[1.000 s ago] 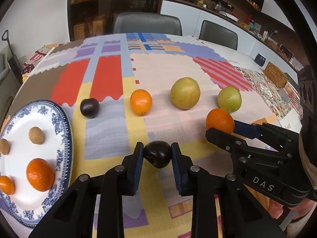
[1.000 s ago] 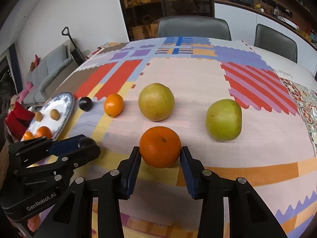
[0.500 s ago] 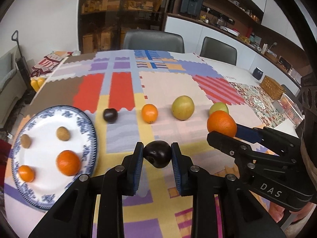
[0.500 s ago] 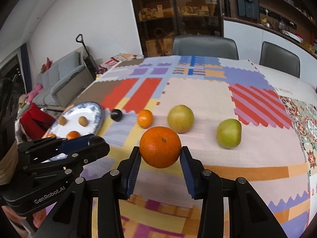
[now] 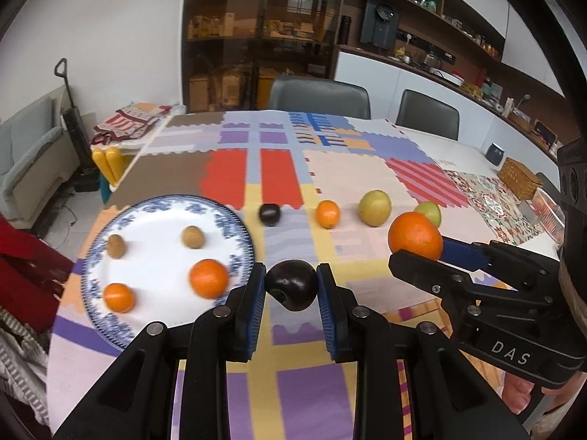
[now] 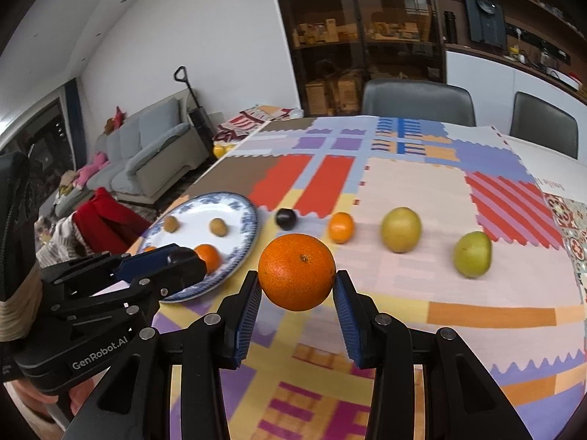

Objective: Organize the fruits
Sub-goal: 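Carry the plum and orange over the blue-rimmed plate with both tools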

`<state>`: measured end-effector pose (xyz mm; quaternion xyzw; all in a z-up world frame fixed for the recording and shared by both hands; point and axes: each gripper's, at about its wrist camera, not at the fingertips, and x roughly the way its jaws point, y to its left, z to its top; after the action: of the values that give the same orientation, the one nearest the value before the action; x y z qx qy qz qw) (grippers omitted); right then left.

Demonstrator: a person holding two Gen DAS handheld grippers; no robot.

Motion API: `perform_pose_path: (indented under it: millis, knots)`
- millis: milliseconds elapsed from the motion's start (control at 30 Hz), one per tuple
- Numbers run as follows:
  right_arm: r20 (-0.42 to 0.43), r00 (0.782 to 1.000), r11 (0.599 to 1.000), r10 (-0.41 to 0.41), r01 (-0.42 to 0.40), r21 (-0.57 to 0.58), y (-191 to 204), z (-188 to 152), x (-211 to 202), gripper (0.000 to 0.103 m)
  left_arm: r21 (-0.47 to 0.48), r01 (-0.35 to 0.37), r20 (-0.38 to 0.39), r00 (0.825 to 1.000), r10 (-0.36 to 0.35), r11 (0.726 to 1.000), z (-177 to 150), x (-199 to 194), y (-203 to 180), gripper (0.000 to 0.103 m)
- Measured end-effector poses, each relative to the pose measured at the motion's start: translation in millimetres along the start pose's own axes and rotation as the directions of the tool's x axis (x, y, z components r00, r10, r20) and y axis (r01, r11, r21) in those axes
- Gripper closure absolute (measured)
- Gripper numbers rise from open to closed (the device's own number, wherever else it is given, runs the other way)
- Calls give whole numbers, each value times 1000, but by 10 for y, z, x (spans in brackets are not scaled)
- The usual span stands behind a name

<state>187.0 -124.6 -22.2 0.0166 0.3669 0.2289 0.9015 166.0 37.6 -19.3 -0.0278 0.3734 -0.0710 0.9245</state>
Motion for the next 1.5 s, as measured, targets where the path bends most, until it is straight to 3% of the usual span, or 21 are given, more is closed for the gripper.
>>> perform_pose_path:
  millis: [367,867,1167,1500]
  knots:
    - [-15,999,998,46,-46,-36,352,101,114,61,-2,-67,36,997,67,998,-113,-266,373,75]
    - [-68,995,988,79,-87,-124,918,325,619,61,-24,-156,45,987,157,987,-89,-250,1038,75]
    - [-121,989,981,89,-108,-162,1124,391,997,61,-37,-141,5,990,141,989,-26,15,1360,75]
    - [-225,968,975,111,-149,-162,1240,432,1512,61,-60,-123,-73,990,118,991,44,413,1646,75]
